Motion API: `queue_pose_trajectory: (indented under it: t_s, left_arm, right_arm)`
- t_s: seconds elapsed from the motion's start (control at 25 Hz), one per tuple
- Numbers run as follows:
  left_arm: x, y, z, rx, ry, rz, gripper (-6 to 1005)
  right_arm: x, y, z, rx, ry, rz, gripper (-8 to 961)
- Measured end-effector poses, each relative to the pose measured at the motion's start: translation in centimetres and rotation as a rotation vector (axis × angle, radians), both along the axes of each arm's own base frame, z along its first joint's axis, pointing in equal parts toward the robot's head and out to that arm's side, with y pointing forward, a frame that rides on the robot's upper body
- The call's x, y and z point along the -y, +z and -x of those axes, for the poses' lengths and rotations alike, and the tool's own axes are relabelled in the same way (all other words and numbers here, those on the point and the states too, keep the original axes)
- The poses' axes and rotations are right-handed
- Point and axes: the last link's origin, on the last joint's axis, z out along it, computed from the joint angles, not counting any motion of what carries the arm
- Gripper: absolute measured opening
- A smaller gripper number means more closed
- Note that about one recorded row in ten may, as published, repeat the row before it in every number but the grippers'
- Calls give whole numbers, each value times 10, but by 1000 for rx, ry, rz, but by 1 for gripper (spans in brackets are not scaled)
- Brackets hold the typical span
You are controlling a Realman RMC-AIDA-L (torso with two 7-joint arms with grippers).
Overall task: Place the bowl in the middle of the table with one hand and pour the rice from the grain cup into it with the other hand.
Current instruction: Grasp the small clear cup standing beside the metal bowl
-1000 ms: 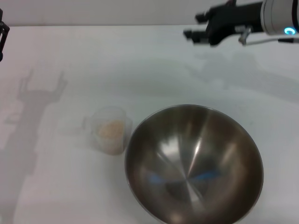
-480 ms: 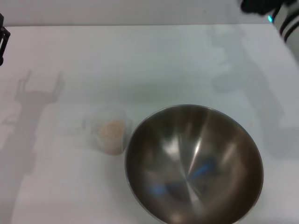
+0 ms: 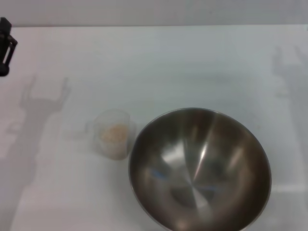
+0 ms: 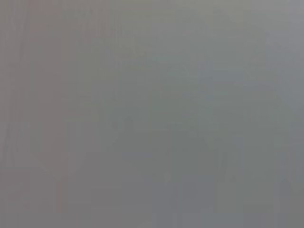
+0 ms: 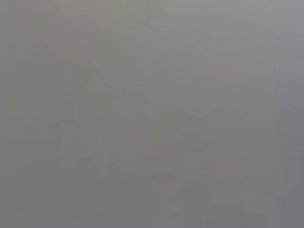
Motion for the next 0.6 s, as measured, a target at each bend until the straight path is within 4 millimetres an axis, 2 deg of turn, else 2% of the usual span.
queue_pose_trajectory:
  t_s: [0.08, 0.12, 0.24, 0.44, 0.6]
  left_arm:
    - [5, -2, 1, 13, -7, 21, 833]
    - [15, -7, 6, 50, -17, 81, 833]
    - [26, -12, 14, 72, -19, 158, 832]
    - [45, -22, 26, 89, -8, 280, 832]
    - [62, -30, 31, 74, 4, 327, 831]
  right_arm:
    - [8, 3, -26, -77, 7, 72, 490]
    - [12, 5, -37, -98, 5, 105, 490]
    - [21, 8, -57, -129, -12, 158, 490]
    - [27, 13, -73, -100, -63, 159, 490]
    - [22, 17, -76, -89, -84, 157, 490]
